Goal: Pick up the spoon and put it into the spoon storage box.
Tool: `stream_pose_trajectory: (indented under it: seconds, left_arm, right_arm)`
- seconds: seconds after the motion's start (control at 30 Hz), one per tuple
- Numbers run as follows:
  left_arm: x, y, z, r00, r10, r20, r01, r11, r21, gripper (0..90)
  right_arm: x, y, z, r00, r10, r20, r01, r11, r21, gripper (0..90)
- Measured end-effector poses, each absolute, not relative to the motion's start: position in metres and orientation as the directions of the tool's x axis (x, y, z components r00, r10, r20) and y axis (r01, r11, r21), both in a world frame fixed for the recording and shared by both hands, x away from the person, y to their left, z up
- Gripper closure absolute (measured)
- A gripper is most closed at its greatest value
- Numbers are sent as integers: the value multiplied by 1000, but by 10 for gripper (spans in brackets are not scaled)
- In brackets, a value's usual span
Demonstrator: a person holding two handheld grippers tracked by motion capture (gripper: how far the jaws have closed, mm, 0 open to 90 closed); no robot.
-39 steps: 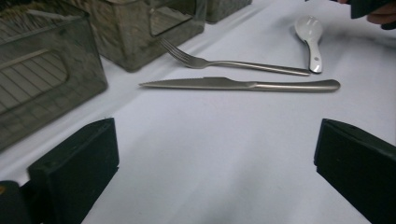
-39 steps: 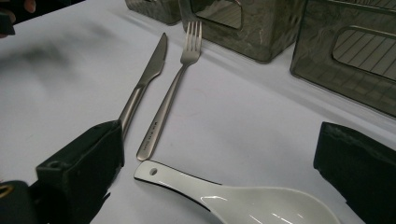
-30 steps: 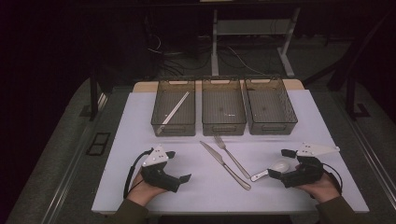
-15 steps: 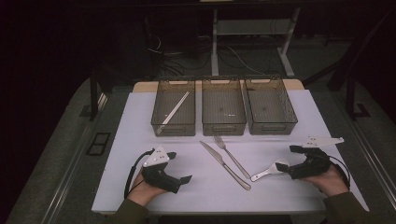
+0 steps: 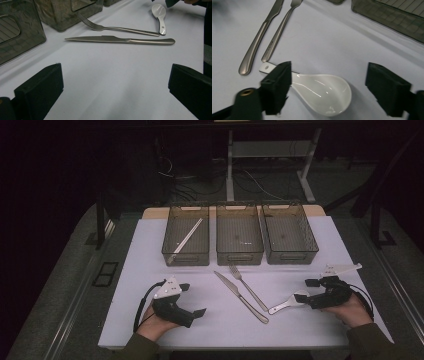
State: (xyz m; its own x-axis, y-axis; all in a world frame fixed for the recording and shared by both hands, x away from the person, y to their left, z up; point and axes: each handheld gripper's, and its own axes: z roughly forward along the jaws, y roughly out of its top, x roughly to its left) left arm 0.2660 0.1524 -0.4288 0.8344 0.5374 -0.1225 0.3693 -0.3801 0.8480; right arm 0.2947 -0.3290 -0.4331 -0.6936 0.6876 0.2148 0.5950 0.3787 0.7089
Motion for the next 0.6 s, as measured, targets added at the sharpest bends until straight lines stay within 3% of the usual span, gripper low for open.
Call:
stream_pose_trajectory:
  seconds: [0.23, 0.6]
  left_arm:
    - [266, 153, -429, 833, 538, -127, 372, -376, 849, 0]
    - [266, 153, -429, 833, 539, -128, 373, -375, 849, 0]
  right_arm:
    - [297, -329, -435, -714, 671, 199, 586, 418, 694, 368]
    - [297, -330, -439, -718, 672, 181, 599, 464, 652, 448]
